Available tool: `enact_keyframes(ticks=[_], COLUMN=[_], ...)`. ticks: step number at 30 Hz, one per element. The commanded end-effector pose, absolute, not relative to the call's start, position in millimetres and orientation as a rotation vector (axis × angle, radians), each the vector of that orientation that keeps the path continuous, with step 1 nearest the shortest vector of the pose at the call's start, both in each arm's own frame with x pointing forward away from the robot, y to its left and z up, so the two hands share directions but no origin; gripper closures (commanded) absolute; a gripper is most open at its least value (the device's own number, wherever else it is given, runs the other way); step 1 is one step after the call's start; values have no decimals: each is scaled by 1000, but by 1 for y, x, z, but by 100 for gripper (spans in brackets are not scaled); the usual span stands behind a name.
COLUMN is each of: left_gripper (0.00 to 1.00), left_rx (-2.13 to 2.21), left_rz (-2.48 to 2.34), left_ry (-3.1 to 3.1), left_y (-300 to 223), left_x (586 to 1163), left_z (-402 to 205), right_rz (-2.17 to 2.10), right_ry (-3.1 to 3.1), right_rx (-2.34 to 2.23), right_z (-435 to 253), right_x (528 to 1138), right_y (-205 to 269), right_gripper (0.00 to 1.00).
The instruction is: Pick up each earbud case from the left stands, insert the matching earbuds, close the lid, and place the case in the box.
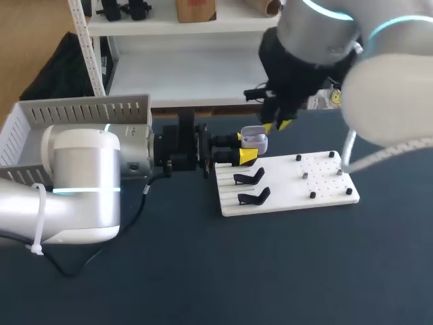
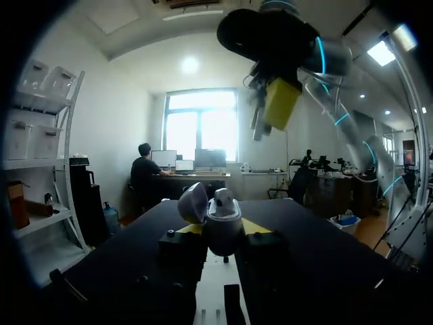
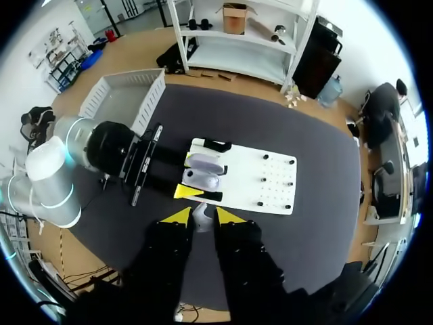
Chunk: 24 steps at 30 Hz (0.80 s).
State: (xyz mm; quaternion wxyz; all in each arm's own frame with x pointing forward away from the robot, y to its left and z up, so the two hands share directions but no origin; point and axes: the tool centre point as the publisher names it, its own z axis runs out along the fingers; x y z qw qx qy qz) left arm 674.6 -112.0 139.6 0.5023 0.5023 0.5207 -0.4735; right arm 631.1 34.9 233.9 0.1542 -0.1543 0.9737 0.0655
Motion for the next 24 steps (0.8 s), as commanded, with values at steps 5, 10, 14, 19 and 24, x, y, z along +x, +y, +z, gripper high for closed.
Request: enact_keyframes(ticks=[5,10,14,19,24], left_gripper=[100,100,100,100,100], left_rx=[1210,1210,1210,1210,1210], left_rz=[-1141,-1141,-1141,-1141,-1141], left_ry=[1257,1257,1257,1257,1257], left_y=[-112,-112,-112,-112,-112], left_x=[674,674,674,674,674], left_z=[139,139,139,139,139], right_rz=[157,166,162,172,167], right_ry=[2871,2866,2867,2870,2859], right_rx=[-536,-588,-621,-642,-681], right_z=[224,219,212,203,198], right_x=[657,661,662,663,663], right_y=[55,56,56,56,59], right_gripper=[100,100,100,100,100])
